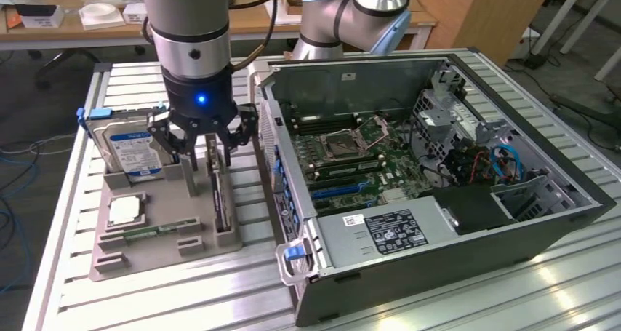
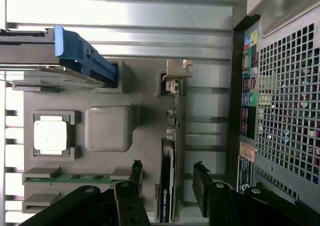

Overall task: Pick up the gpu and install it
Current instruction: 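Pick up the gpu and move the gpu toward the slot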

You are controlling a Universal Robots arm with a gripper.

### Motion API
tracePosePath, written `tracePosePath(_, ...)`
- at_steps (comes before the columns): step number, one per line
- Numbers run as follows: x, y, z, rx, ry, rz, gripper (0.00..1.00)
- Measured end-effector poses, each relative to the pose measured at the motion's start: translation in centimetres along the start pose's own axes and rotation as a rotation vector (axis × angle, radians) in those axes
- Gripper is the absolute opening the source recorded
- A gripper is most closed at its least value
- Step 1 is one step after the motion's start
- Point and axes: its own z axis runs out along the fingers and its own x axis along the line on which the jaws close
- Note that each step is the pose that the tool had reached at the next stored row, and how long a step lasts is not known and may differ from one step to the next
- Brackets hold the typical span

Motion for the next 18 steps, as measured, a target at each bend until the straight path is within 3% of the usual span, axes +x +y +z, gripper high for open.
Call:
tracePosePath(2, -0.01, -0.02, 0.42, 0.0, -0.0005, 0.0, 0.53)
tracePosePath(18, -0.02, -0.2, 0.82, -0.0001, -0.001, 0.0, 0.53)
